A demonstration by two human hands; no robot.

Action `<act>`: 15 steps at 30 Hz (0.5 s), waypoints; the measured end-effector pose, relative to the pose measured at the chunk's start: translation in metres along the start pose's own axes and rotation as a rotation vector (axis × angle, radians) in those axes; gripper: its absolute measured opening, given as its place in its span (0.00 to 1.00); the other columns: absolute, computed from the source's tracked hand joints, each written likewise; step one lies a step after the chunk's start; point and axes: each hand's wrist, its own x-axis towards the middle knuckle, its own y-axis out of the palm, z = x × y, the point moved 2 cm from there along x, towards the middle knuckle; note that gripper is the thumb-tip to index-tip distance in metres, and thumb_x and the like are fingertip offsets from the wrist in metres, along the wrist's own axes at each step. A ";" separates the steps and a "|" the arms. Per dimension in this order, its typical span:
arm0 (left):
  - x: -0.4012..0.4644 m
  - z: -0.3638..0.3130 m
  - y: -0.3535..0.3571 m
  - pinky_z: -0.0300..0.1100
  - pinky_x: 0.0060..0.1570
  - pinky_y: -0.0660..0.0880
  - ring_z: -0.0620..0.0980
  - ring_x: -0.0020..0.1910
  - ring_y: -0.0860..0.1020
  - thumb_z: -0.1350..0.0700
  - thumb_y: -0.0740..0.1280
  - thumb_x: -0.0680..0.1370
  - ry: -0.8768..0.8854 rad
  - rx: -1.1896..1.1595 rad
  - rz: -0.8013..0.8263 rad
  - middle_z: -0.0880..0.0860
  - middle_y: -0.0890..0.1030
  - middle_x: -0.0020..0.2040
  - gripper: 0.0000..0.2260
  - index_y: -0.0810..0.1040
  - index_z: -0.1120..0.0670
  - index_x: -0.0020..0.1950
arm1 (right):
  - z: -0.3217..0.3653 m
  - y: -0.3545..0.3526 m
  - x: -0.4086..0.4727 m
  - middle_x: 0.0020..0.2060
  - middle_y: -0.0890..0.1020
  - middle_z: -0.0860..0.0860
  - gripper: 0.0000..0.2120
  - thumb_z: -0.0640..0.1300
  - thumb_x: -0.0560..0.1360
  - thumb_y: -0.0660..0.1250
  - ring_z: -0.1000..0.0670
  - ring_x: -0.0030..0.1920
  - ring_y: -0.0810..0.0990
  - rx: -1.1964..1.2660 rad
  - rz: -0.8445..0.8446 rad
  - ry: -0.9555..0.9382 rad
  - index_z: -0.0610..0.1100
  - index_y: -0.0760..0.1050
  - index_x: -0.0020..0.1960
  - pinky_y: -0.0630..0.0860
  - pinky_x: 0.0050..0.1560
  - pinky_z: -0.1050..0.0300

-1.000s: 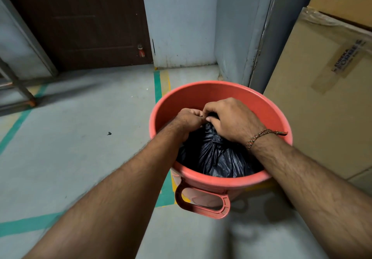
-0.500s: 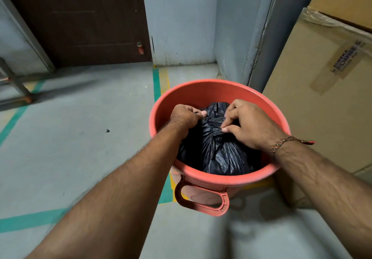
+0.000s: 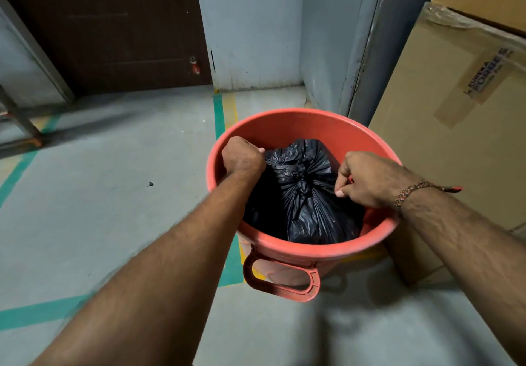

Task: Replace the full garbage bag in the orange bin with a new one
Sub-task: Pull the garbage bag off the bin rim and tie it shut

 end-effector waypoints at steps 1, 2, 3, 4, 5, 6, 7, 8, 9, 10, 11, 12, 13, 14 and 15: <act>0.000 0.000 -0.001 0.40 0.48 0.73 0.54 0.49 0.83 0.53 0.77 0.75 0.004 0.000 -0.019 0.56 0.86 0.49 0.07 0.87 0.55 0.50 | 0.001 0.000 0.000 0.33 0.83 0.63 0.09 0.48 0.69 0.79 0.54 0.42 0.83 -0.014 0.021 0.020 0.57 0.83 0.33 0.82 0.49 0.54; -0.001 0.000 0.000 0.39 0.48 0.73 0.55 0.49 0.83 0.53 0.77 0.76 0.013 0.001 -0.031 0.56 0.86 0.49 0.08 0.87 0.55 0.51 | 0.001 0.000 0.000 0.33 0.83 0.63 0.08 0.48 0.69 0.79 0.53 0.42 0.83 -0.020 0.044 0.043 0.57 0.83 0.33 0.83 0.49 0.54; -0.001 0.000 0.000 0.39 0.48 0.73 0.55 0.50 0.84 0.53 0.77 0.76 0.021 0.001 -0.039 0.56 0.86 0.49 0.08 0.87 0.55 0.51 | 0.002 0.001 -0.001 0.34 0.83 0.62 0.07 0.48 0.69 0.79 0.52 0.43 0.84 -0.026 0.061 0.067 0.56 0.84 0.34 0.83 0.50 0.53; -0.001 0.001 0.000 0.39 0.49 0.72 0.56 0.50 0.84 0.53 0.77 0.75 0.027 0.012 -0.040 0.56 0.86 0.49 0.08 0.87 0.55 0.51 | 0.003 0.002 -0.001 0.35 0.84 0.61 0.06 0.48 0.69 0.79 0.51 0.43 0.84 -0.033 0.068 0.088 0.55 0.84 0.35 0.83 0.51 0.53; -0.001 0.003 0.000 0.39 0.49 0.73 0.56 0.51 0.83 0.52 0.77 0.75 0.030 0.017 -0.039 0.56 0.86 0.50 0.07 0.87 0.54 0.50 | 0.004 0.003 -0.001 0.36 0.85 0.60 0.04 0.47 0.69 0.78 0.51 0.44 0.84 -0.041 0.067 0.107 0.54 0.85 0.37 0.83 0.52 0.52; 0.001 0.006 0.001 0.39 0.50 0.73 0.56 0.51 0.83 0.51 0.77 0.75 0.032 0.023 -0.035 0.55 0.86 0.50 0.07 0.87 0.53 0.49 | 0.005 0.004 -0.001 0.38 0.85 0.58 0.03 0.47 0.70 0.77 0.49 0.44 0.84 -0.052 0.049 0.124 0.53 0.85 0.38 0.83 0.52 0.51; 0.002 0.009 0.002 0.40 0.51 0.74 0.56 0.51 0.83 0.50 0.77 0.75 0.035 0.028 -0.026 0.55 0.86 0.49 0.07 0.86 0.53 0.47 | 0.004 0.005 0.000 0.40 0.85 0.56 0.03 0.46 0.70 0.75 0.48 0.45 0.84 -0.059 0.010 0.138 0.52 0.84 0.38 0.83 0.52 0.51; 0.004 0.011 0.003 0.40 0.52 0.75 0.55 0.50 0.83 0.49 0.76 0.75 0.041 0.032 -0.006 0.54 0.86 0.49 0.07 0.85 0.52 0.44 | 0.003 0.006 0.002 0.41 0.85 0.54 0.03 0.44 0.70 0.73 0.46 0.45 0.84 -0.045 -0.046 0.146 0.51 0.83 0.38 0.83 0.51 0.51; 0.006 0.013 0.003 0.39 0.52 0.75 0.54 0.49 0.83 0.48 0.76 0.75 0.041 0.030 0.023 0.53 0.86 0.47 0.08 0.83 0.51 0.41 | 0.002 0.008 0.003 0.43 0.84 0.53 0.05 0.43 0.70 0.72 0.46 0.45 0.83 0.004 -0.112 0.144 0.51 0.82 0.38 0.82 0.50 0.51; 0.007 0.014 0.004 0.39 0.51 0.75 0.53 0.48 0.82 0.48 0.76 0.76 0.033 0.024 0.050 0.52 0.85 0.46 0.10 0.81 0.51 0.39 | 0.003 0.010 0.005 0.45 0.81 0.53 0.05 0.41 0.70 0.71 0.46 0.46 0.81 0.072 -0.185 0.128 0.51 0.81 0.38 0.80 0.50 0.52; 0.007 0.016 0.005 0.38 0.51 0.75 0.52 0.47 0.82 0.47 0.76 0.76 0.010 0.010 0.072 0.50 0.85 0.44 0.12 0.80 0.52 0.38 | 0.005 0.011 0.005 0.47 0.78 0.52 0.04 0.42 0.71 0.70 0.46 0.49 0.79 0.123 -0.265 0.098 0.51 0.79 0.41 0.78 0.51 0.51; 0.007 0.016 0.006 0.38 0.53 0.77 0.52 0.46 0.83 0.47 0.76 0.75 -0.014 -0.021 0.086 0.49 0.85 0.43 0.12 0.80 0.53 0.38 | 0.009 0.013 0.005 0.50 0.75 0.52 0.05 0.44 0.72 0.70 0.45 0.52 0.77 0.137 -0.346 0.048 0.52 0.77 0.46 0.77 0.55 0.49; 0.007 0.016 0.008 0.41 0.56 0.79 0.52 0.46 0.84 0.46 0.77 0.73 -0.039 -0.072 0.090 0.49 0.86 0.43 0.12 0.82 0.53 0.40 | 0.017 0.015 0.006 0.54 0.74 0.50 0.10 0.48 0.73 0.69 0.44 0.56 0.75 0.122 -0.409 -0.012 0.51 0.75 0.53 0.75 0.59 0.46; 0.008 0.017 0.010 0.44 0.57 0.80 0.53 0.46 0.85 0.45 0.77 0.71 -0.063 -0.137 0.085 0.50 0.86 0.42 0.12 0.83 0.53 0.42 | 0.026 0.016 0.006 0.59 0.74 0.49 0.18 0.54 0.74 0.68 0.43 0.61 0.73 0.115 -0.441 -0.074 0.50 0.72 0.61 0.73 0.63 0.44; 0.008 0.016 0.011 0.47 0.58 0.81 0.54 0.47 0.85 0.45 0.77 0.70 -0.086 -0.197 0.084 0.50 0.86 0.43 0.13 0.84 0.53 0.43 | 0.037 0.016 0.006 0.64 0.73 0.48 0.27 0.62 0.75 0.65 0.43 0.65 0.72 0.118 -0.426 -0.118 0.50 0.68 0.68 0.72 0.66 0.42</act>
